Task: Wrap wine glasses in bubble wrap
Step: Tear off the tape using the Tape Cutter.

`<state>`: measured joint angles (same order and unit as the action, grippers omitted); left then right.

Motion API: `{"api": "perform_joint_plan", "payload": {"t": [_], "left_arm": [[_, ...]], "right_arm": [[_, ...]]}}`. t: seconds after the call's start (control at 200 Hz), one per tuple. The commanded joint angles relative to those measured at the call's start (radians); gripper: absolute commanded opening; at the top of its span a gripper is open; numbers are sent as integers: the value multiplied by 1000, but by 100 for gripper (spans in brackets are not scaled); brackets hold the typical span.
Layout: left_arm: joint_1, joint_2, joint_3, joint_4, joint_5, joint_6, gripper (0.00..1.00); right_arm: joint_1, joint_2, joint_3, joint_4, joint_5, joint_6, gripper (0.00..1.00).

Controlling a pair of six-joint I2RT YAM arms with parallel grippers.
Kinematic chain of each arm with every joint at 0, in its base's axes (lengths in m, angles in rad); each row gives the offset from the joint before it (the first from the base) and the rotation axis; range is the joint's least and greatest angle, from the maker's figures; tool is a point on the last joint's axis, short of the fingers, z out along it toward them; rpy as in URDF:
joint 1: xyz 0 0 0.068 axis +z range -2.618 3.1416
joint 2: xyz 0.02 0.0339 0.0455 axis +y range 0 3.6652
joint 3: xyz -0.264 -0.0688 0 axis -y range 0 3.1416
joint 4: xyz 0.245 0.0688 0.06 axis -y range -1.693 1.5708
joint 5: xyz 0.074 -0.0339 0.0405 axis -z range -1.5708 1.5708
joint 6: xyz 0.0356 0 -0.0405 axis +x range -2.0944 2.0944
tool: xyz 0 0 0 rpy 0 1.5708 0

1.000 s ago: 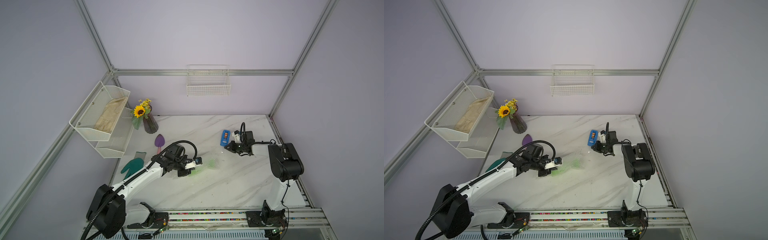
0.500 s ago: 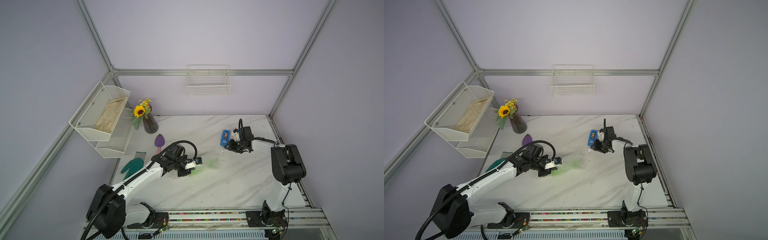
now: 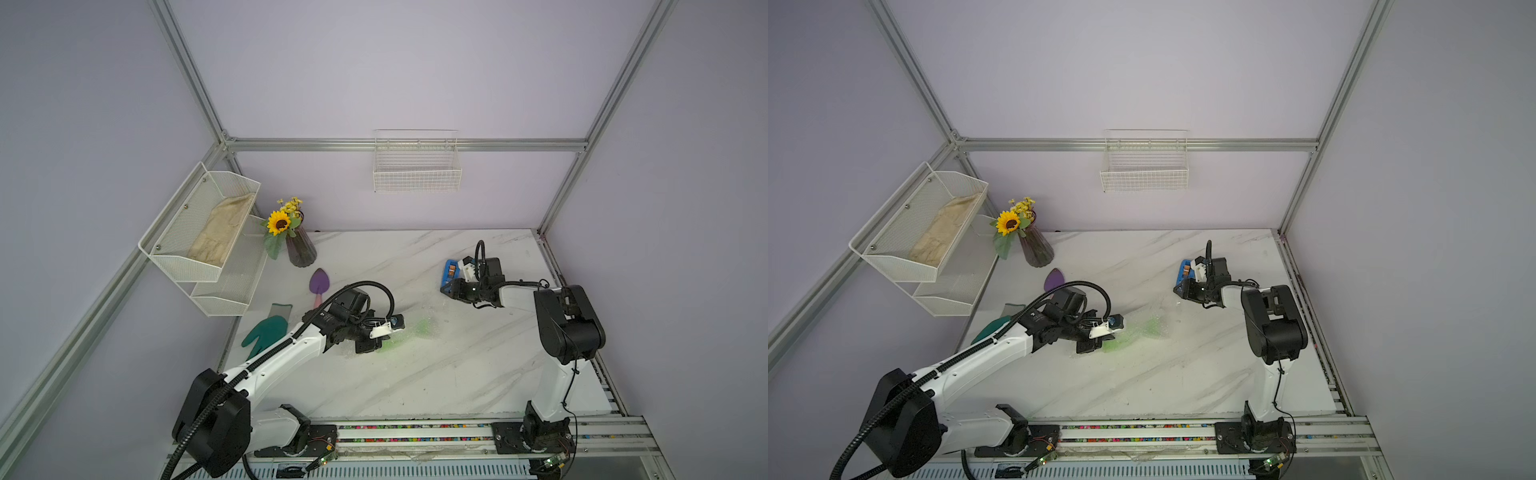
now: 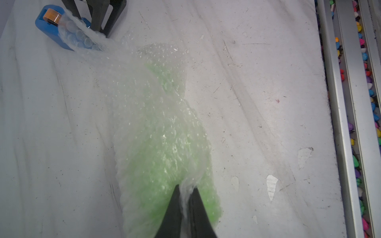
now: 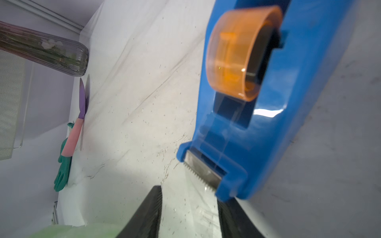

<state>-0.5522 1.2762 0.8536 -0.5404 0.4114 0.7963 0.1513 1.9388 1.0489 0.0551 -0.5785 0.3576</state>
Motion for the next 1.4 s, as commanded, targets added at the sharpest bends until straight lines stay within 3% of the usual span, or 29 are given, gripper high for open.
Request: {"api": "perform_joint_plan", "payload": {"t": [0.0,0.155,0.3,0.66,1.035,1.395], "left_arm": [[-4,-15,-18,-12,-8,-2,9],[-3,-8,-16,-11,-2,-1,10],[-3,-6,-15,-14,-2,-2,10],[-5,-15,-22,-13,-8,-2,10],[-5,-23,-26,-13,-14,-3,10],[-5,-24,-27,-14,-20,-2,10]], "right_arm": [[-8,23,12,69,18,-21,52],[-13,43,0,122,19,-30,53],[-36,44,-47,248,-111,11,51],[-77,22,-114,330,-243,48,28],[-78,90,-87,360,-286,58,34],[-78,71,-86,344,-294,43,10]]}}
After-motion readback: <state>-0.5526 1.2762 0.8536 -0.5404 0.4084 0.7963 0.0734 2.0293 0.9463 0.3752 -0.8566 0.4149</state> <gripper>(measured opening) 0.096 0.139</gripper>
